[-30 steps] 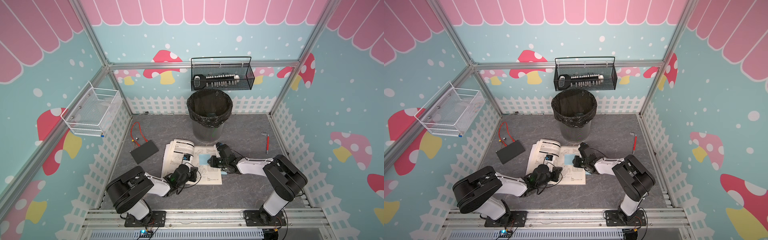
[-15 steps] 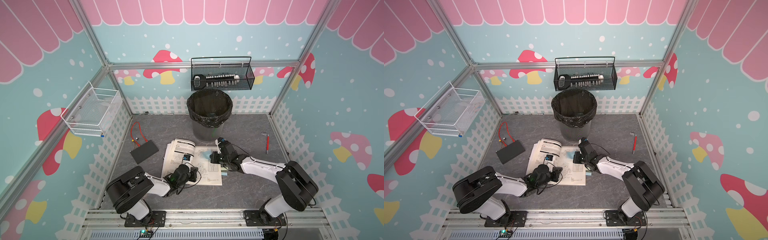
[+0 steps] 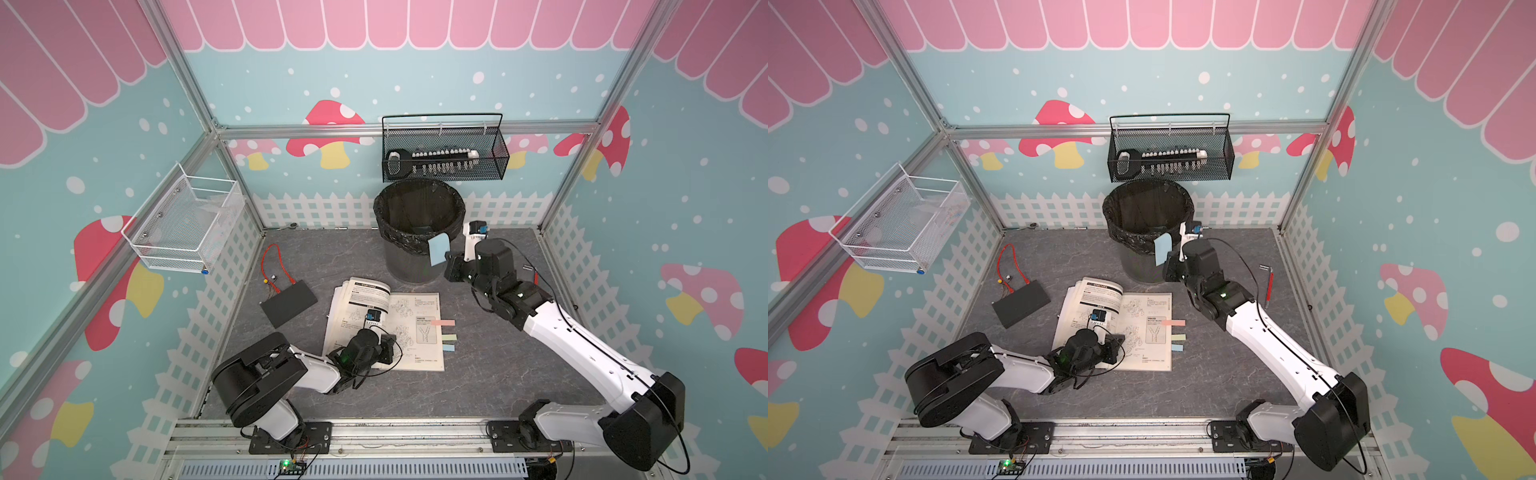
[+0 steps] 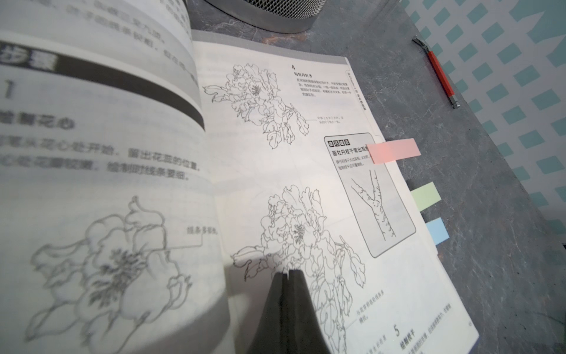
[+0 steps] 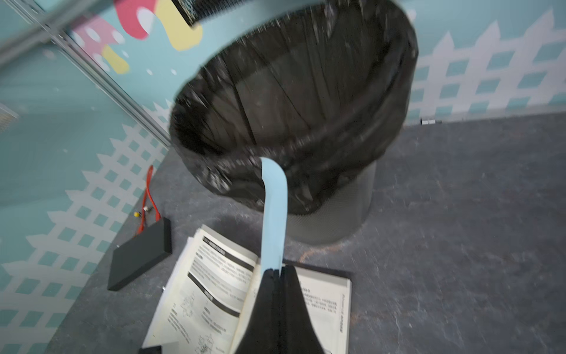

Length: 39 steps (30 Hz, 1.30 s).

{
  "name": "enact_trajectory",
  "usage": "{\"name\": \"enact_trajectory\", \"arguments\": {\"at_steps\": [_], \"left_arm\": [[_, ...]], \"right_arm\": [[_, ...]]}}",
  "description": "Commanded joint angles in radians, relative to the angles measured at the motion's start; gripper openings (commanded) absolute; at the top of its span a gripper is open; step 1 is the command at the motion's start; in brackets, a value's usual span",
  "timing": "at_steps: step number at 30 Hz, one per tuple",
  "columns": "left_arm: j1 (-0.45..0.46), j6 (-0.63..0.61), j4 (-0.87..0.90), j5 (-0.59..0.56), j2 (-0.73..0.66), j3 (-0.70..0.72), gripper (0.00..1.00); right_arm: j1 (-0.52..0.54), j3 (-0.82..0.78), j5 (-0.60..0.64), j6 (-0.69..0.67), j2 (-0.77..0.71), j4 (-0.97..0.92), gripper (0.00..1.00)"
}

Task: Peel off the used sticky note
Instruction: Place the note in the trash bin.

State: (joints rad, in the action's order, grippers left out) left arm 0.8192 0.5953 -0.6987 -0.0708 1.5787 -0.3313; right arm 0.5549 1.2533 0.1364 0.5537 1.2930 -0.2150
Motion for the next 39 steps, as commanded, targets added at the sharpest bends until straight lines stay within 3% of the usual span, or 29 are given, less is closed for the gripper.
{"name": "enact_trajectory", "arguments": {"at_steps": [1, 8, 17, 23, 25, 32, 39], "left_arm": [[-0.005, 0.006, 0.097, 0.012, 0.012, 0.038, 0.0], [-0.005, 0.011, 0.104, 0.008, -0.018, 0.054, 0.0], [-0.005, 0.003, 0.137, -0.006, -0.048, 0.054, 0.0], [-0.006, 0.003, 0.143, -0.012, -0.048, 0.055, 0.0], [-0.006, 0.001, 0.143, -0.011, -0.046, 0.054, 0.0], [-0.005, 0.0, 0.142, -0.012, -0.04, 0.051, 0.0], [-0.006, -0.047, 0.16, -0.007, -0.016, -0.017, 0.0]], "right_arm": [[-0.025, 0.204, -0.003, -0.129, 0.07, -0.054, 0.0], [-0.076, 0.547, -0.056, -0.194, 0.359, -0.151, 0.0], [-0.095, 0.667, -0.097, -0.192, 0.541, -0.168, 0.0], [-0.098, 0.682, -0.143, -0.188, 0.551, -0.175, 0.43], [-0.098, 0.678, -0.144, -0.191, 0.536, -0.174, 0.51], [-0.095, 0.6, -0.156, -0.193, 0.422, -0.167, 0.51], [-0.09, 0.107, -0.218, -0.138, 0.123, -0.021, 0.5]]}}
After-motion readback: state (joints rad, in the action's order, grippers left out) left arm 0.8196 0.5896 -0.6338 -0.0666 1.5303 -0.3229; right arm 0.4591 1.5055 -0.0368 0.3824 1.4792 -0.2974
